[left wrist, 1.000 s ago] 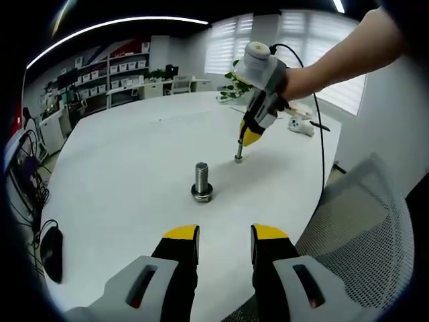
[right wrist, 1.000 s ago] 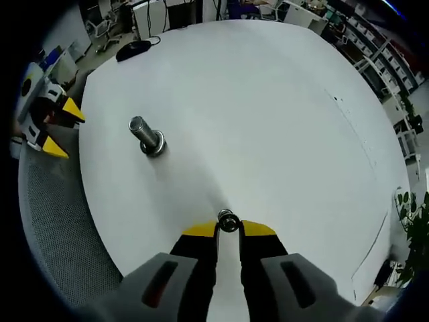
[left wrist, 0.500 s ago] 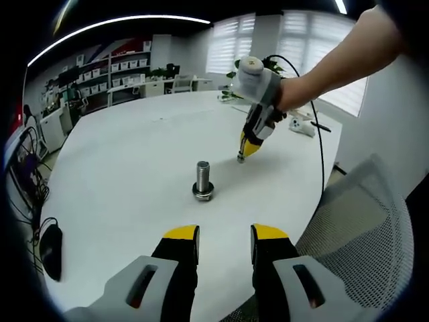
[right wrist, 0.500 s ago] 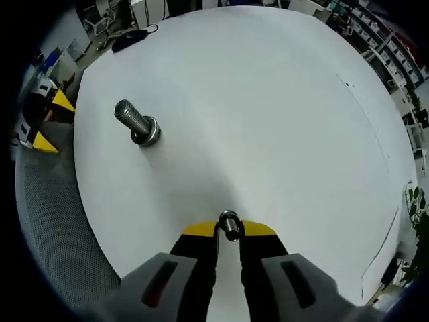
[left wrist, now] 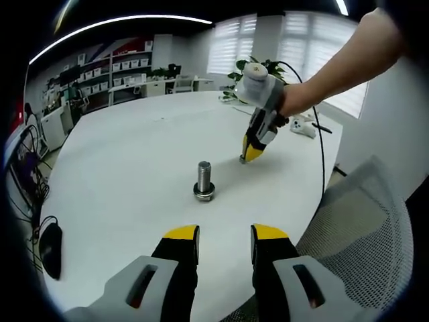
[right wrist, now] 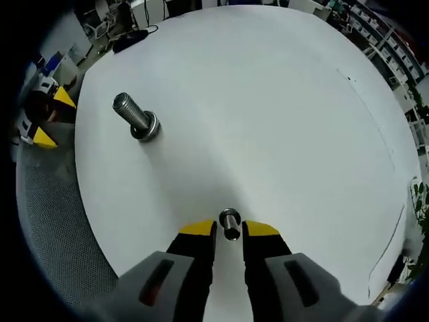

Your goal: Place the washer onto the threaded stud by aligning its center hole with the stud, sliding it down to the base, and recovering from edge contact or off-axis alignment until the washer reaches the visible bottom stop.

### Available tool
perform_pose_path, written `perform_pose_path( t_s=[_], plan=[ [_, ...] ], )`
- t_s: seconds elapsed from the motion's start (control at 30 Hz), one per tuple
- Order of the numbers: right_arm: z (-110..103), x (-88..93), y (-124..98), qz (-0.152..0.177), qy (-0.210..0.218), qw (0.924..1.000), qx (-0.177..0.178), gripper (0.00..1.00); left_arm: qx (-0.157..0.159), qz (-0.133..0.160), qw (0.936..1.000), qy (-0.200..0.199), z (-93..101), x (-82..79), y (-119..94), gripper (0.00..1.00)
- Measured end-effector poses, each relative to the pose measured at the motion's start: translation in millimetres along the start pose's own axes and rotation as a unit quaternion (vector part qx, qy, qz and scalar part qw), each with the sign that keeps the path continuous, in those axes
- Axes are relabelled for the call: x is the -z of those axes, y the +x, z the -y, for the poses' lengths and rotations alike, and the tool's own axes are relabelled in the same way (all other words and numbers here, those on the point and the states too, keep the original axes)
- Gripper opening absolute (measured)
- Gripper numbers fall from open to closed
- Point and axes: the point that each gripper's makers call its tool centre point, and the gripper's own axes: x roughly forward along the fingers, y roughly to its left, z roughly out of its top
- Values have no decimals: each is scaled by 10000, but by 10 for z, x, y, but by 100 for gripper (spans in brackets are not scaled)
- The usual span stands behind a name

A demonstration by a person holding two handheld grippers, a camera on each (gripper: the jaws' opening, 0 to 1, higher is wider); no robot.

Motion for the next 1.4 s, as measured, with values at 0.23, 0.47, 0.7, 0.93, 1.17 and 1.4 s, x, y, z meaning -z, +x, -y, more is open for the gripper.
perform_pose_path(
  t_s=[0.23,0.47,0.7,0.93,1.17,1.4],
  plan=[
    [-72,-47,-56,296,-13,9995,71,24,-17,-20,10000,2,-9,6,-2,29],
    [-141,-69,-207,932,128,9953,247,30,-35,-36,10000,-85,-33,19,-4,29],
    [-221,-44,-427,1753,815,9803,401,30,10,-61,9999,-80,-13,21,1,29],
    [-375,168,-500,2057,1064,9714,521,31,27,-68,9999,-82,-5,18,14,29],
    [-473,172,-691,2735,1541,9481,498,31,38,-70,10000,-42,-2,9,32,29],
    [-471,263,-860,3087,2003,9279,594,31,53,-111,9999,-29,5,16,46,29]
  ],
)
